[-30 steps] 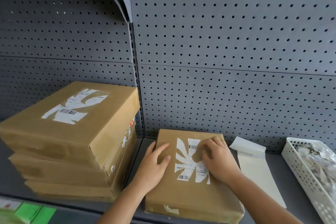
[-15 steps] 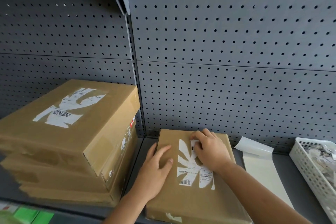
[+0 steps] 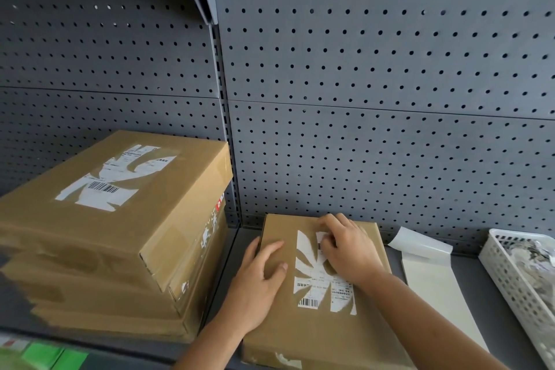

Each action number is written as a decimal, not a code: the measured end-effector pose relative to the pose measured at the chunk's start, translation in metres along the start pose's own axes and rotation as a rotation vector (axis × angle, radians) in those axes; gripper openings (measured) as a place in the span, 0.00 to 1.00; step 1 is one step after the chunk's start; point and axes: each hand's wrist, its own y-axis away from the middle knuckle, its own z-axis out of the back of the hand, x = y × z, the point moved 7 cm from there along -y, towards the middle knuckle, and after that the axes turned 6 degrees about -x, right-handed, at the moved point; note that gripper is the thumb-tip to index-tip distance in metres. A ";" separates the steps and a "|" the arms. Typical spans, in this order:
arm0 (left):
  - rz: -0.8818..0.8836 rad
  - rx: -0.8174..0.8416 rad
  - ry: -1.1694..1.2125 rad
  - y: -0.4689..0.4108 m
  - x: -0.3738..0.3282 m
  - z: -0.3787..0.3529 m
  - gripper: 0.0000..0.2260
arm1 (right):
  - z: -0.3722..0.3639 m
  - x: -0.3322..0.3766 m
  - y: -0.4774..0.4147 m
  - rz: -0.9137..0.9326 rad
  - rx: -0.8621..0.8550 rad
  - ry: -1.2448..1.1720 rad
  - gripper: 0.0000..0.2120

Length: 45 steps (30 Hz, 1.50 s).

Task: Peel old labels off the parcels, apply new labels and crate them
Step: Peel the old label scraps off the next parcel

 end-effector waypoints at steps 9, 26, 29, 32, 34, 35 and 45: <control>-0.006 -0.003 0.010 0.001 -0.001 0.000 0.17 | 0.002 0.001 0.000 -0.004 -0.018 0.031 0.04; -0.013 0.000 0.013 0.002 -0.003 0.000 0.16 | -0.003 0.037 -0.020 0.308 0.359 0.522 0.27; -0.009 0.001 0.020 0.002 -0.003 0.000 0.17 | -0.004 0.032 -0.019 0.277 0.388 0.479 0.31; -0.003 -0.002 0.027 0.002 -0.002 0.000 0.17 | -0.001 0.028 -0.019 0.249 0.392 0.411 0.32; -0.005 -0.004 0.034 0.001 -0.001 0.001 0.17 | -0.001 0.023 -0.019 0.211 0.396 0.341 0.32; -0.005 -0.003 0.036 0.001 -0.001 0.001 0.17 | -0.002 0.021 -0.020 0.203 0.388 0.316 0.30; -0.004 -0.007 0.035 0.001 0.000 -0.001 0.16 | -0.002 0.035 -0.021 0.382 0.293 0.499 0.18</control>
